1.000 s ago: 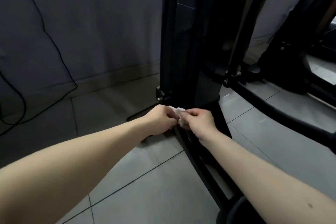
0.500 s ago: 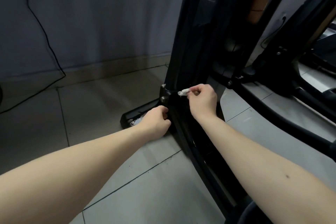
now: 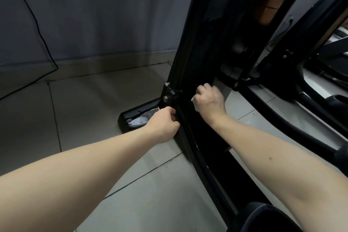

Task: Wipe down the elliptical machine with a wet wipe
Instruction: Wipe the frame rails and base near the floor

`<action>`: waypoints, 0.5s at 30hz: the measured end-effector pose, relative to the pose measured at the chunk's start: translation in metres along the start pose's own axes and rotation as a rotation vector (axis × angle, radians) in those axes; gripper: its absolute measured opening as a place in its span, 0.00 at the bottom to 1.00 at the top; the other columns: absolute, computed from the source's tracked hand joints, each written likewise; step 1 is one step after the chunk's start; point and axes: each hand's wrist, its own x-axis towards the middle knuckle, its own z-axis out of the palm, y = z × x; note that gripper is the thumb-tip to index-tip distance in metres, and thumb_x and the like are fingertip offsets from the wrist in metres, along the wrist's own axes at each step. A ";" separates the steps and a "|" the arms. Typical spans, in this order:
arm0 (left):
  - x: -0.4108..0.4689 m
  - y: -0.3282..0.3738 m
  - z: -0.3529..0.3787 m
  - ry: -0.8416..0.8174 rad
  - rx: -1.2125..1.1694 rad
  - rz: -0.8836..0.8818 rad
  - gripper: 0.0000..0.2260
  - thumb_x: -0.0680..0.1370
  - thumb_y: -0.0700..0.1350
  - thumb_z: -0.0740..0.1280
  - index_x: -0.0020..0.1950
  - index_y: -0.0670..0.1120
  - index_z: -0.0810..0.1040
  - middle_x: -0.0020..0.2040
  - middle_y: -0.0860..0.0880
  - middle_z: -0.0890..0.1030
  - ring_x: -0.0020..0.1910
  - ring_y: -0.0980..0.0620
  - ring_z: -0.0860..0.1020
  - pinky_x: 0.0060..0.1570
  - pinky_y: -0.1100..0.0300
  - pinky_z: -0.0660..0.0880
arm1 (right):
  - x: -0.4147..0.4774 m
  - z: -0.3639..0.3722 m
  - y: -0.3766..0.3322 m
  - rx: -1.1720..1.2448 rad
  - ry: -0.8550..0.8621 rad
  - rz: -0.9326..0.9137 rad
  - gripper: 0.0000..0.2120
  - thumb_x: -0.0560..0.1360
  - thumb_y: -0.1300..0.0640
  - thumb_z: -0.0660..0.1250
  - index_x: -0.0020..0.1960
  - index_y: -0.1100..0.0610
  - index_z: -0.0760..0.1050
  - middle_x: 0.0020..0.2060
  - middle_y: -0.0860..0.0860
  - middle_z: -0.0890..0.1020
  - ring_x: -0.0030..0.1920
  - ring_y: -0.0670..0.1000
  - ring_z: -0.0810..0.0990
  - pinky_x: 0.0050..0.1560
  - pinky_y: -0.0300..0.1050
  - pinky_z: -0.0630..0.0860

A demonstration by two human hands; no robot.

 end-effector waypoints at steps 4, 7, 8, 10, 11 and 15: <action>-0.001 -0.001 0.001 -0.006 0.035 -0.028 0.20 0.76 0.40 0.63 0.68 0.46 0.75 0.54 0.49 0.83 0.52 0.47 0.82 0.54 0.53 0.80 | 0.046 -0.040 0.021 0.057 0.358 0.156 0.10 0.72 0.59 0.74 0.34 0.57 0.79 0.40 0.53 0.78 0.42 0.56 0.75 0.41 0.49 0.68; 0.001 -0.001 0.005 -0.015 0.052 -0.046 0.18 0.75 0.39 0.63 0.64 0.46 0.77 0.48 0.48 0.83 0.49 0.47 0.82 0.49 0.54 0.80 | 0.061 -0.047 0.013 0.045 0.287 0.168 0.05 0.71 0.61 0.75 0.37 0.57 0.82 0.41 0.53 0.78 0.43 0.57 0.77 0.42 0.49 0.72; 0.001 -0.001 0.006 -0.017 0.062 -0.050 0.17 0.75 0.40 0.63 0.64 0.46 0.77 0.48 0.48 0.83 0.49 0.47 0.82 0.50 0.53 0.81 | 0.056 -0.039 0.006 0.005 0.172 0.128 0.05 0.72 0.60 0.74 0.38 0.55 0.83 0.42 0.52 0.78 0.45 0.56 0.77 0.43 0.49 0.72; 0.001 -0.003 0.006 -0.012 0.079 -0.055 0.16 0.75 0.40 0.63 0.63 0.46 0.78 0.49 0.48 0.83 0.50 0.47 0.82 0.51 0.53 0.80 | 0.035 -0.020 -0.009 -0.060 -0.080 0.051 0.05 0.73 0.57 0.72 0.38 0.51 0.83 0.42 0.50 0.77 0.48 0.55 0.75 0.45 0.49 0.68; 0.000 -0.004 0.006 -0.007 0.075 -0.059 0.16 0.76 0.40 0.64 0.63 0.46 0.77 0.50 0.48 0.83 0.50 0.48 0.82 0.52 0.53 0.80 | 0.023 -0.012 -0.013 -0.091 -0.155 0.004 0.06 0.71 0.56 0.74 0.36 0.50 0.82 0.40 0.49 0.76 0.46 0.54 0.75 0.44 0.48 0.66; -0.001 -0.008 0.001 -0.010 0.087 -0.066 0.17 0.76 0.40 0.64 0.64 0.46 0.78 0.50 0.48 0.84 0.49 0.48 0.82 0.52 0.51 0.81 | 0.033 -0.029 0.001 -0.040 -0.079 0.058 0.09 0.67 0.61 0.77 0.32 0.53 0.80 0.35 0.51 0.76 0.40 0.56 0.75 0.41 0.47 0.63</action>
